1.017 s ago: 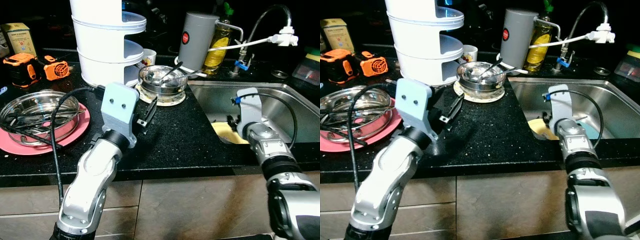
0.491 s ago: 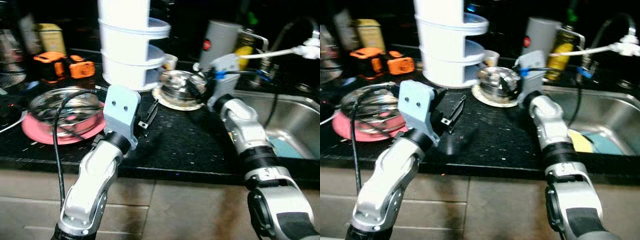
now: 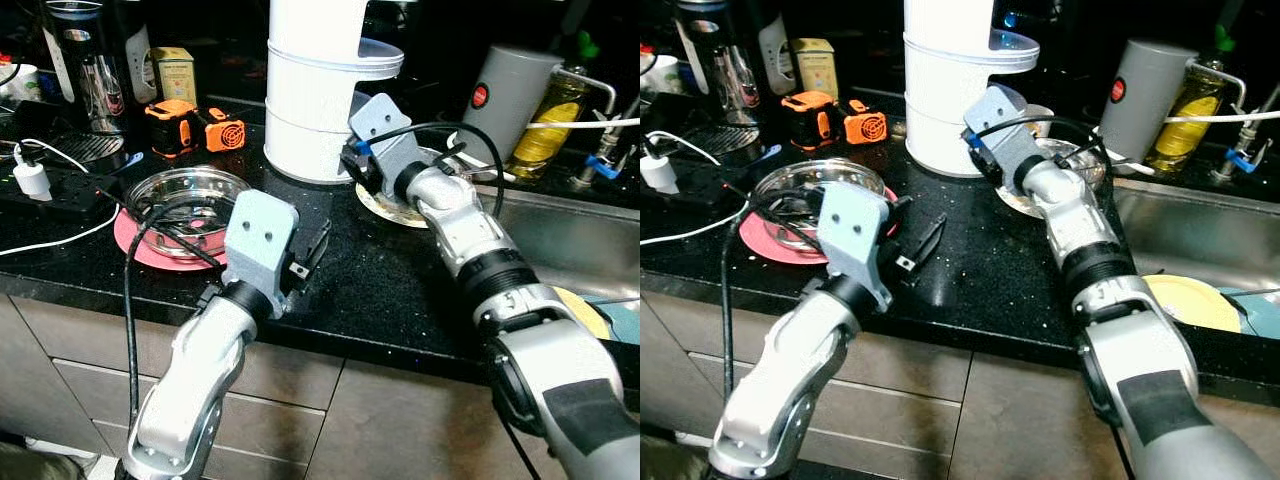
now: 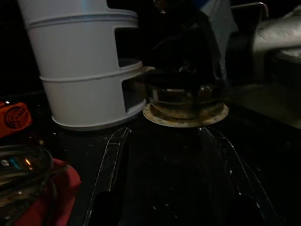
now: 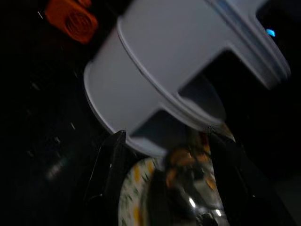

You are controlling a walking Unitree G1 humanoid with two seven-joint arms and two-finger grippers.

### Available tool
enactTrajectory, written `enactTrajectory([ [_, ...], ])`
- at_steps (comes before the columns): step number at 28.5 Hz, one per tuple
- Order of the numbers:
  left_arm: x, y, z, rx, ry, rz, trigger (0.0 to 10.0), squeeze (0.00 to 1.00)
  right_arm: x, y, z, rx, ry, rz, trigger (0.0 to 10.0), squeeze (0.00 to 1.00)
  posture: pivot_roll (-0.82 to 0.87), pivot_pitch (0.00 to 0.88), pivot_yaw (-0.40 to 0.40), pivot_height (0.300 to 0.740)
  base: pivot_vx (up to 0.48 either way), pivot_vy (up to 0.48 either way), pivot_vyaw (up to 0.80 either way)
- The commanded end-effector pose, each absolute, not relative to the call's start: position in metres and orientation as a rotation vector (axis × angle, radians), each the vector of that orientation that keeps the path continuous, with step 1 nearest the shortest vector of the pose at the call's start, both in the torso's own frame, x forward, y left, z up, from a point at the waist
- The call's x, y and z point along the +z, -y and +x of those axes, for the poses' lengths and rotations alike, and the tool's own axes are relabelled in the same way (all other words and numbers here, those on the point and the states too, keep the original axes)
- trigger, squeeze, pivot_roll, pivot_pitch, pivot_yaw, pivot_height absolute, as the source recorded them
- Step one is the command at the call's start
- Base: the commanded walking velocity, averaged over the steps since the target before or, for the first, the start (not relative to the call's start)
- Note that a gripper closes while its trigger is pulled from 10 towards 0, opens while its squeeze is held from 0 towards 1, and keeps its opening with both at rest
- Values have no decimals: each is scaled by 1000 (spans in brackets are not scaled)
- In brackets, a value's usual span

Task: Kitchen organization

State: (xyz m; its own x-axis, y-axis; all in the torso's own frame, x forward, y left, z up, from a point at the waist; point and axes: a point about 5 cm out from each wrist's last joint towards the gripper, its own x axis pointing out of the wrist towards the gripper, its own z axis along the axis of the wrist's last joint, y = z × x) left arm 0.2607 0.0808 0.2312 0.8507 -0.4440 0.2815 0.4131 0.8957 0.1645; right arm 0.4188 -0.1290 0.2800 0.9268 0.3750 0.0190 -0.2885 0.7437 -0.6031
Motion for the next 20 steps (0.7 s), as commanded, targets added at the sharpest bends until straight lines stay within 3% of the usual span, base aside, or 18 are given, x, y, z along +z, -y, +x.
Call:
enactTrajectory([
  [1,227,-78,257,-485,297,118,10000,0,283,137,421,370,68,-658,10000,0,57,0,-134,740,0,0,0],
  [14,229,-78,257,-494,304,118,10000,0,262,163,422,370,-257,-613,10000,0,50,0,-127,740,0,0,0],
  [20,230,-78,257,-496,305,121,10000,0,255,165,421,372,-319,-618,10000,0,51,0,-127,740,0,0,0],
])
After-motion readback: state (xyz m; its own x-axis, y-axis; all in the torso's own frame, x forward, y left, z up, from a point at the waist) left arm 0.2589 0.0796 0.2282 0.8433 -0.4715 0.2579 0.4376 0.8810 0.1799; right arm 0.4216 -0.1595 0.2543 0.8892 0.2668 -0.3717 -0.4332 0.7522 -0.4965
